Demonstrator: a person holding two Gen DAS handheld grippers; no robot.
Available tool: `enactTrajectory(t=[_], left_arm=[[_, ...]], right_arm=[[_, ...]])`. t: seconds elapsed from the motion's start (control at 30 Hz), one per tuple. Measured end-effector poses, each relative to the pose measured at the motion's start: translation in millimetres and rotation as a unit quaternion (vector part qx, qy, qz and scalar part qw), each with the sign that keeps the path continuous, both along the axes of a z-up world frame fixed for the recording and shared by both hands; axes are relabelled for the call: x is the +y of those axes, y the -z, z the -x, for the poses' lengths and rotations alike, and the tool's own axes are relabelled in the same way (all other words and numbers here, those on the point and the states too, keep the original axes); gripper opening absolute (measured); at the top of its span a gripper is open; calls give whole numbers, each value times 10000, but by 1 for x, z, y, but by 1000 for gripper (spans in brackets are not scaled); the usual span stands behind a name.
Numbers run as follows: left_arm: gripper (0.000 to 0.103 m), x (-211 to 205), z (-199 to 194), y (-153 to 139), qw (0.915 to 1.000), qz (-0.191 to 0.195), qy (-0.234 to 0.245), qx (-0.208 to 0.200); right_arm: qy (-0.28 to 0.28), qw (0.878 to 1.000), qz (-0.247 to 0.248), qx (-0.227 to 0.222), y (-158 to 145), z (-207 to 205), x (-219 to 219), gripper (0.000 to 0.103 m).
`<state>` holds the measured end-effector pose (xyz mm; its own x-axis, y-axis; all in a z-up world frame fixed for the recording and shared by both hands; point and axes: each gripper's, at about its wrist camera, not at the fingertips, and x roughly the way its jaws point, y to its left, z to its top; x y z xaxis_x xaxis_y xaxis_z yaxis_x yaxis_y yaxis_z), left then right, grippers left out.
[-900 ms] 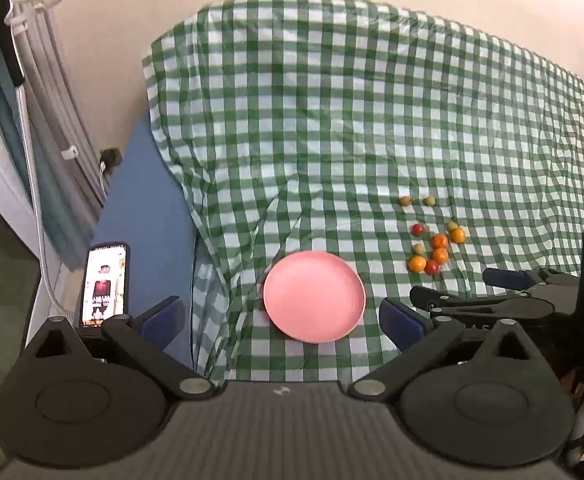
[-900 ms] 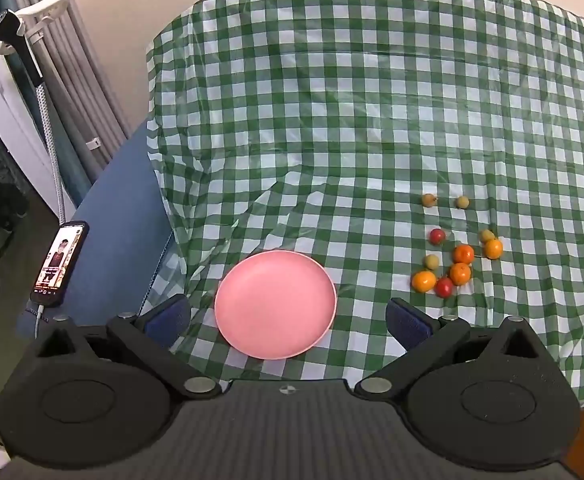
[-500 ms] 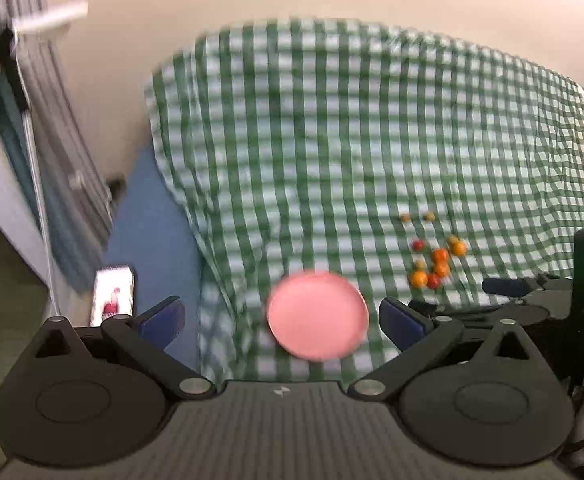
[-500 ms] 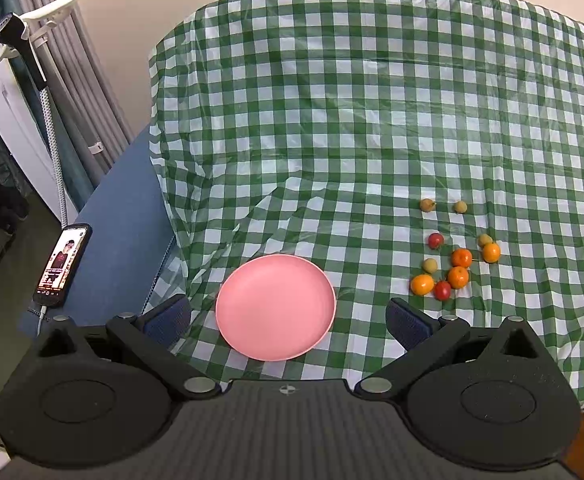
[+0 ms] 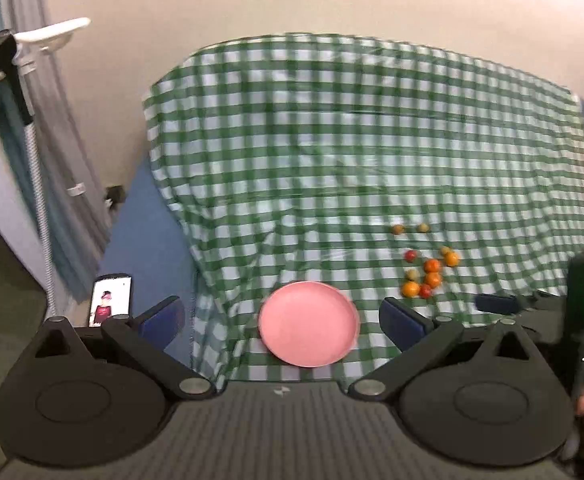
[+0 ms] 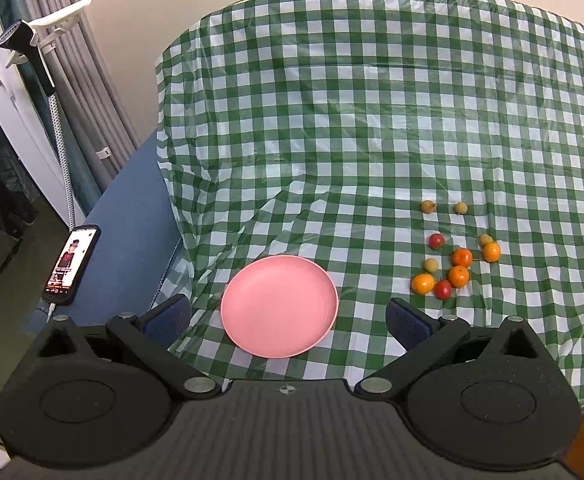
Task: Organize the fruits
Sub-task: 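Move both tools toward the fruit cluster beside the pink plate, then grasp an orange tangerine with the left tool while the right tool grasps another tangerine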
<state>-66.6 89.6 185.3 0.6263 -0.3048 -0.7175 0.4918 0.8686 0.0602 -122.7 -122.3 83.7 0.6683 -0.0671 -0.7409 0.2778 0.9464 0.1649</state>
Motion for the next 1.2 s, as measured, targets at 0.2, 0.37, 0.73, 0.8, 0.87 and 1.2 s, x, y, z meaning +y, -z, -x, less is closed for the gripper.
enactTrajectory(t=[0.2,0.37,0.73,0.8,0.87,1.2], left_arm=[[103,-24,-16,67,9966,-714,-336,224],[103,-38,-10,114,9934,-875,-397,621],[103,-71,15,132,9922,-938,-679,455],[103,-81,17,134,9919,-986,-679,428],[103,-91,19,136,9919,-1024,-610,434],[103,-149,20,158,9903,-1290,-291,432]], right_arm=[[-48,9987,-190,-464,19,24,-11,102],[20,9947,354,-965,31,43,-17,102],[155,9882,196,-1513,43,74,-47,103],[239,9864,179,-1617,47,81,-54,103],[326,9849,182,-1692,51,86,-61,103],[800,9854,216,-1488,83,85,-109,103]])
